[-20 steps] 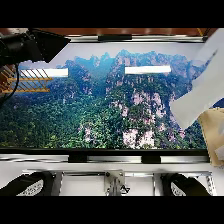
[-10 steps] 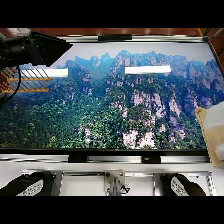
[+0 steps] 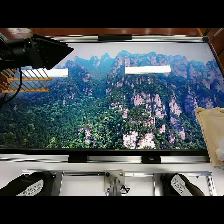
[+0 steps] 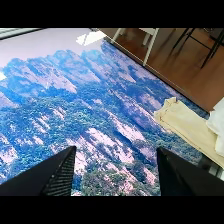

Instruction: Fold the shirts.

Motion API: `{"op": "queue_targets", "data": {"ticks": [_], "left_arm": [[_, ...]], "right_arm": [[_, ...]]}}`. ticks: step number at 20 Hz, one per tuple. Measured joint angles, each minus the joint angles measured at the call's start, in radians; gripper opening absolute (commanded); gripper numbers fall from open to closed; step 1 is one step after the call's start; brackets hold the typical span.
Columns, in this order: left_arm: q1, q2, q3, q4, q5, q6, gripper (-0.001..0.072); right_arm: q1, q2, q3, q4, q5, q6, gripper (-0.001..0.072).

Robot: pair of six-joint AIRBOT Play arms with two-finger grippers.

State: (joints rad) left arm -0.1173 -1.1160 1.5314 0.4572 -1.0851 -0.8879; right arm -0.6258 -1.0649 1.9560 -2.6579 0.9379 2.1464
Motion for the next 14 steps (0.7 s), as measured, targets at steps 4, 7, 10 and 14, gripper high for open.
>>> {"op": "queue_targets", "data": {"ticks": [4, 7, 10, 14], "left_arm": [[0.0, 0.0, 0.0, 0.0, -0.014, 0.0, 0.0611], [0.0, 0.0, 0.0, 0.0, -0.016, 0.0, 0.0611], [0.004, 0.0, 0.0, 0.0, -0.016, 0.0, 0.0611], [0.031, -0.005, 0.0, 0.007, -0.016, 0.001, 0.061]], "right_arm": [[-0.078, -0.007, 0.0, 0.007, 0.094, 0.003, 0.0069], [-0.105, -0.009, 0.001, 0.016, 0.199, -0.033, 0.0316], [-0.115, -0.01, 0.001, 0.06, 0.318, -0.101, 0.0572], [-0.114, -0.006, 0.001, 0.209, 0.522, -0.245, 0.0572]]}}
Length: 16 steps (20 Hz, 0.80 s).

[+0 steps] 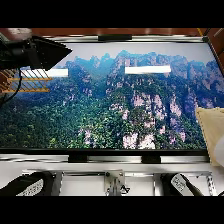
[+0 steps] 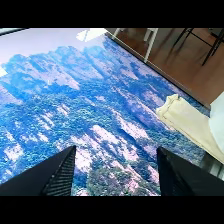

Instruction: Fold the shirts.

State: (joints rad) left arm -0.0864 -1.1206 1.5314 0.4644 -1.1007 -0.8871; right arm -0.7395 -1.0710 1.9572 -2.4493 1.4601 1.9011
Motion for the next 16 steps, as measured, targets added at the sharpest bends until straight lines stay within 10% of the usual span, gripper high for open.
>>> {"op": "queue_targets", "data": {"ticks": [16], "left_arm": [[0.021, -0.049, -0.001, 0.045, -0.036, 0.0, 0.061]], "right_arm": [[0.013, 0.0, -0.059, 0.951, 0.365, -0.23, 0.0569]]}}
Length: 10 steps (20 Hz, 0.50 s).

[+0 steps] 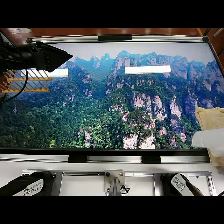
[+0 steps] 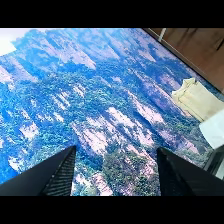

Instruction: Fold the shirts.

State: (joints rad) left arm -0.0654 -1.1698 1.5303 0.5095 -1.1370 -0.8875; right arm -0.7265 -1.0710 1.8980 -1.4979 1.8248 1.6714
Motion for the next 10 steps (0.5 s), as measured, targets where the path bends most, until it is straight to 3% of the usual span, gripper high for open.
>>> {"op": "queue_targets", "data": {"ticks": [3, 6, 9, 10], "left_arm": [[0.0, -0.002, 0.0, 0.0, -0.008, 0.0, 0.061], [-0.001, -0.012, 0.0, 0.024, -0.01, -0.005, 0.061], [-0.012, -0.044, 0.0, 0.142, 0.004, -0.095, 0.0601], [-0.02, -0.061, 0.0, 0.207, 0.008, -0.148, 0.0534]], "right_arm": [[0.069, -0.008, -0.001, 0.057, 0.006, -0.098, 0.0552], [0.178, -0.056, -0.001, 0.14, -0.001, -0.129, 0.0553], [0.356, -0.145, -0.001, 0.219, -0.044, -0.112, 0.0553], [0.43, -0.183, -0.002, 0.235, -0.079, -0.104, 0.0553]]}}
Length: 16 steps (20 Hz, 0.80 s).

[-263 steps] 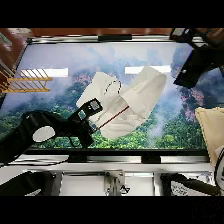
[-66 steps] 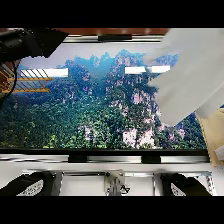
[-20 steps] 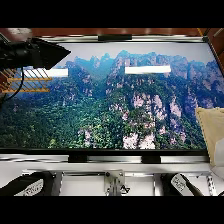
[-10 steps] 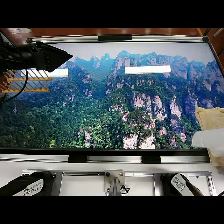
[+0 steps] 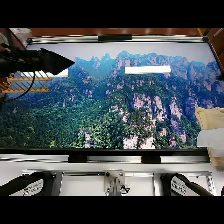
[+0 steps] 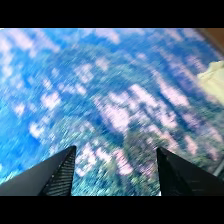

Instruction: Fold the shirts.

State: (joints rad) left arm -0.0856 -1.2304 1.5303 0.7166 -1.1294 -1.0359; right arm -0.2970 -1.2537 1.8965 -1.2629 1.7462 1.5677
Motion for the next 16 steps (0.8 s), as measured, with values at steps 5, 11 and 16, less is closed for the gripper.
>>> {"op": "queue_targets", "data": {"ticks": [5, 11, 16], "left_arm": [[-0.076, -0.12, 0.026, 0.46, -0.101, -0.308, 0.0587], [-0.123, -0.209, 0.044, 0.718, -0.219, -0.427, 0.0644], [-0.13, -0.224, 0.047, 0.763, -0.237, -0.446, 0.0644]], "right_arm": [[0.313, -0.226, 0.0, 0.038, -0.185, 0.095, 0.0554], [0.488, -0.391, -0.001, -0.016, -0.256, 0.128, 0.0554], [0.521, -0.42, -0.001, -0.039, -0.27, 0.127, 0.0554]]}}
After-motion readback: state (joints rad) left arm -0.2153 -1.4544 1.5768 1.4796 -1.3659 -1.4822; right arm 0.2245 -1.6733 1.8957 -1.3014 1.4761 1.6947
